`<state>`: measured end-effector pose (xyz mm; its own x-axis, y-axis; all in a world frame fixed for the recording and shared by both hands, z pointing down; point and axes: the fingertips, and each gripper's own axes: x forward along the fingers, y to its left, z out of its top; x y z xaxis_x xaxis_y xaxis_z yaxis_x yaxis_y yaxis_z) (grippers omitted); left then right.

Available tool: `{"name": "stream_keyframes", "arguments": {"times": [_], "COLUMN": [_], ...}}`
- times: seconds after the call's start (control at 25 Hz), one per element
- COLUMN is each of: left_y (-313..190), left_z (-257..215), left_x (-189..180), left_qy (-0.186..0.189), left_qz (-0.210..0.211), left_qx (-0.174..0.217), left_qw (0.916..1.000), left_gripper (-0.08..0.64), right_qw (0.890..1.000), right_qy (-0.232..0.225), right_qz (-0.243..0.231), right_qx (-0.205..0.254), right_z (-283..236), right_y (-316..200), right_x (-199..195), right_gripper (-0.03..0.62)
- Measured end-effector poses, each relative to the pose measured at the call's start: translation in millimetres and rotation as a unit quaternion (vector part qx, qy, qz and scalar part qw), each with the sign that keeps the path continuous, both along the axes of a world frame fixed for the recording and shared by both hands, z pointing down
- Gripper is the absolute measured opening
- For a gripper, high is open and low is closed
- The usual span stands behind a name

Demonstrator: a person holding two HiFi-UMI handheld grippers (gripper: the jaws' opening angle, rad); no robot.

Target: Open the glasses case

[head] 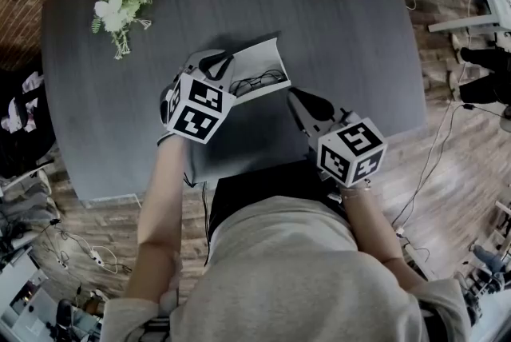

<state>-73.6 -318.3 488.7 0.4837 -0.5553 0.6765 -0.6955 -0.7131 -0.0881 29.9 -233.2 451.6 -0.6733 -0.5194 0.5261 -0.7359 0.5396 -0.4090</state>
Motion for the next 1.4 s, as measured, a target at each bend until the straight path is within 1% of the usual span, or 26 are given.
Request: {"name": "stream_keyframes", "arguments": {"times": [0.24,0.36,0.48,0.56,0.72,0.88,1.08,1.28,1.4], "left_y": [-9,-10,-11,-9,-6,-2,4,12,18], "left_z": [2,4,2,1,1,-5,-17,-38,-53], "left_x": [-2,-4,-3,0,2,3,5,3,0], "left_qy": [0.016,0.019,0.023,0.028,0.030,0.044,0.055,0.086,0.119], "left_qz": [-0.014,-0.022,-0.023,-0.022,-0.020,-0.025,-0.026,-0.044,-0.066], "left_qx": [0.006,0.003,0.003,0.000,0.001,-0.007,0.001,0.014,0.013], "left_qw": [0.9998,0.9996,0.9995,0.9994,0.9994,0.9987,0.9981,0.9952,0.9906], "left_gripper": [0.054,0.054,0.054,0.054,0.055,0.055,0.055,0.055,0.054], "right_qw": [1.000,0.999,0.998,0.998,0.997,0.998,0.998,0.997,0.997], "right_qy": [-0.020,-0.036,-0.062,-0.068,-0.071,-0.065,-0.064,-0.064,-0.056], "right_qz": [0.006,0.005,-0.004,-0.012,-0.019,-0.022,-0.021,-0.025,-0.027], "right_qx": [-0.018,-0.022,-0.005,0.006,0.010,0.011,0.017,0.042,0.053], "right_z": [1,0,-7,-10,-14,-15,-24,-35,-43], "right_y": [0,1,1,1,2,5,4,1,0], "right_x": [2,1,-1,-2,-4,-4,-3,-5,-6], "right_gripper": [0.005,0.005,0.005,0.005,0.005,0.005,0.006,0.005,0.005]}}
